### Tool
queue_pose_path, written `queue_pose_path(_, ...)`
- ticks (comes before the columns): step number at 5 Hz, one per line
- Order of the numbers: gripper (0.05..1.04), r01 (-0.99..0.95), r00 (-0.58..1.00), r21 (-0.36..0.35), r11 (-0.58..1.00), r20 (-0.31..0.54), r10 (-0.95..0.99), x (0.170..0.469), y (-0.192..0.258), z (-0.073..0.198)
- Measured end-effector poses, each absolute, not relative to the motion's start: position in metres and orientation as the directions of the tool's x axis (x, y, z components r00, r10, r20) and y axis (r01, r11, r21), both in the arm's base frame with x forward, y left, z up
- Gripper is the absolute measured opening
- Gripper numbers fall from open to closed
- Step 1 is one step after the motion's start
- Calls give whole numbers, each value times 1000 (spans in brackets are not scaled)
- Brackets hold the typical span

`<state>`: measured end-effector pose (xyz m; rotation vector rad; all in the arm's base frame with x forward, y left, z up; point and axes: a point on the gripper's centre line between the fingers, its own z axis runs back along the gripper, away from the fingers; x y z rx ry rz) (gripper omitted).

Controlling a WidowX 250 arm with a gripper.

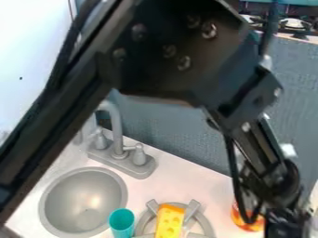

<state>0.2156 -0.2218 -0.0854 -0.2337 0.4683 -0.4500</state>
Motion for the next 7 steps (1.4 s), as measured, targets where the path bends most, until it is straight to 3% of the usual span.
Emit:
queue_pose_path(1, 816, 346, 801, -326, 880, -386, -457, 219, -218, -84)
queue_pose_path(2, 1006, 355, 800, -357, 864, -362, -478, 217, -221, -79)
queue_pose_path(4, 1001, 351, 848, -416, 839, -239, -473, 223, -216, -34)
queue_pose_path(5, 1001, 320, 894, -394, 862, -177, -412, 232, -197, -6)
queue_pose_path(6, 1001, 270, 940, -291, 918, -129, -317, 239, -165, 13)
queue_pose_path(7, 1001, 209, 957, -211, 955, -158, -245, 238, -139, 12)
